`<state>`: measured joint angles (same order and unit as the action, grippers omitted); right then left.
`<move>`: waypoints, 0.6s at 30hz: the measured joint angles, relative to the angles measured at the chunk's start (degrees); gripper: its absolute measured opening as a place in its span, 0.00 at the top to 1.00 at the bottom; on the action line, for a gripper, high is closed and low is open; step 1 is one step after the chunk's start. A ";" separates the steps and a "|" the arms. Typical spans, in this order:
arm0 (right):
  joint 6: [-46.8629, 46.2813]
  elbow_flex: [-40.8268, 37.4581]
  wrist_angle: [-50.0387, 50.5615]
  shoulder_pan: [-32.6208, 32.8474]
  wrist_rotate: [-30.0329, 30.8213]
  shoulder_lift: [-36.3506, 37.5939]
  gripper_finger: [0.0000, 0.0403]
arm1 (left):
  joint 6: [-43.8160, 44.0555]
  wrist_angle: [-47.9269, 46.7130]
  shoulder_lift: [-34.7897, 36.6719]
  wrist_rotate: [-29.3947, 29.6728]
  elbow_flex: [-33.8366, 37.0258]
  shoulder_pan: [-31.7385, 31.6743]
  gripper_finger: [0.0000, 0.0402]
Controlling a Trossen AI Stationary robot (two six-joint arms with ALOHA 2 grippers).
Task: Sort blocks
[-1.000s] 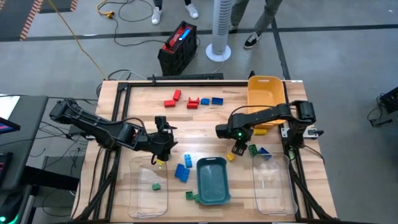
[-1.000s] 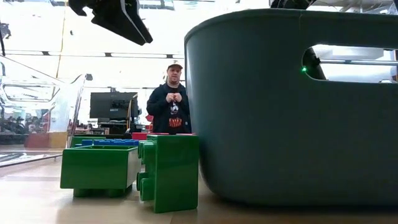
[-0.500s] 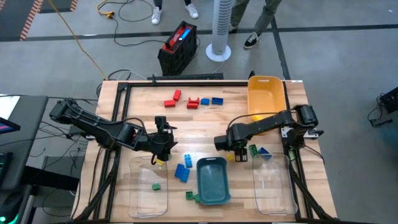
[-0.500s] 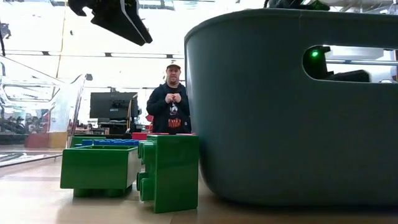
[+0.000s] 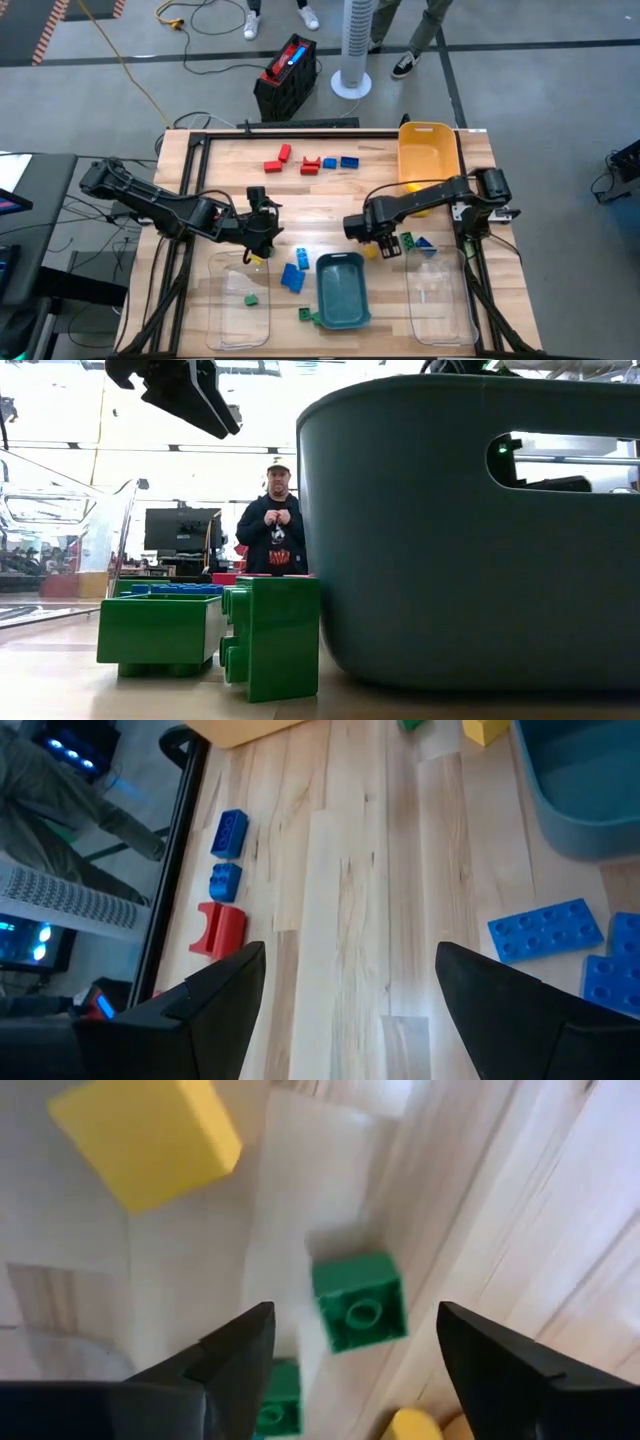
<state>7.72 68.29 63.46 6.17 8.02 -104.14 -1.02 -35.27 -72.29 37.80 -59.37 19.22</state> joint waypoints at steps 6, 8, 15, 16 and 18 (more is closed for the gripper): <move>2.01 -4.28 -1.97 -0.17 -0.20 0.02 0.27 | 0.41 -0.39 0.00 0.00 0.00 0.00 0.28; 2.26 -5.22 -3.06 -0.04 -0.03 0.02 0.28 | 0.33 -0.33 0.00 0.00 0.00 0.00 0.28; 3.56 -5.33 -6.49 0.10 2.52 0.02 0.33 | 0.32 -0.20 0.00 0.02 0.00 0.00 0.28; 4.04 -5.33 -6.60 0.04 2.52 0.02 0.35 | 0.41 -0.20 0.00 0.02 0.00 0.00 0.28; 4.69 -5.33 -6.67 0.03 2.59 0.02 0.42 | 0.57 -0.37 0.00 0.02 0.00 0.00 0.28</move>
<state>12.41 62.96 56.80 6.20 10.61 -104.12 -0.44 -35.63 -72.29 37.82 -59.37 19.22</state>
